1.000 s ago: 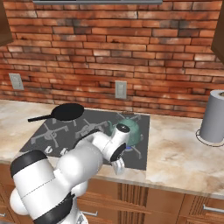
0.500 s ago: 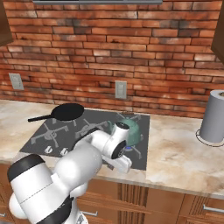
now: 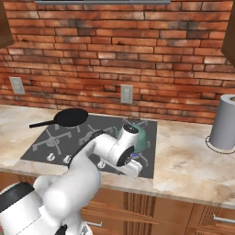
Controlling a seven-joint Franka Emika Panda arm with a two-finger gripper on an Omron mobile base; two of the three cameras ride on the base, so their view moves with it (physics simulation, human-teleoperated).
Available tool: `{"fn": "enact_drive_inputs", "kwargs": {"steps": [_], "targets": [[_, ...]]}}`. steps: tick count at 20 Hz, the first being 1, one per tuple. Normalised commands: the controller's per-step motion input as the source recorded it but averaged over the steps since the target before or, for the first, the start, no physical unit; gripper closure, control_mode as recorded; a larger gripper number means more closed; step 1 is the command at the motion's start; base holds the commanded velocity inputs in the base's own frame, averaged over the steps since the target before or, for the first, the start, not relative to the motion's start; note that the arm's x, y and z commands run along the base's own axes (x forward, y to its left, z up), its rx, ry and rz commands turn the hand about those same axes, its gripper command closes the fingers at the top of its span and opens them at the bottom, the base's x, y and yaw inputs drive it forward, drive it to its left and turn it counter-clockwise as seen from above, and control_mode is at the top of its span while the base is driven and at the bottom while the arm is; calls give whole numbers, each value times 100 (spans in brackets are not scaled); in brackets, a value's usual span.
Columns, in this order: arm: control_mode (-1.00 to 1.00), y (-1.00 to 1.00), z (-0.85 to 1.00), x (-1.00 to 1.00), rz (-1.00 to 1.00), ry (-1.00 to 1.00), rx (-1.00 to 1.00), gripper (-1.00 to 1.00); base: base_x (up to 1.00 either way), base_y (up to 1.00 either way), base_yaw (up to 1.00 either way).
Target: Pick the kettle from the counter and place it on a stove burner. Then turn the burner on.
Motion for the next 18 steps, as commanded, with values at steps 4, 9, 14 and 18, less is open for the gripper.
{"fn": "enact_drive_inputs", "kwargs": {"steps": [4,9,14,18], "targets": [[-100,0,96,-100,16,-66,0,100,0,0,0],[-100,0,98,-100,13,-66,0,100,0,0,0],[-100,0,95,-100,6,-66,0,100,0,0,0],[-100,27,100,-99,14,-49,0,100,0,0,0]]}}
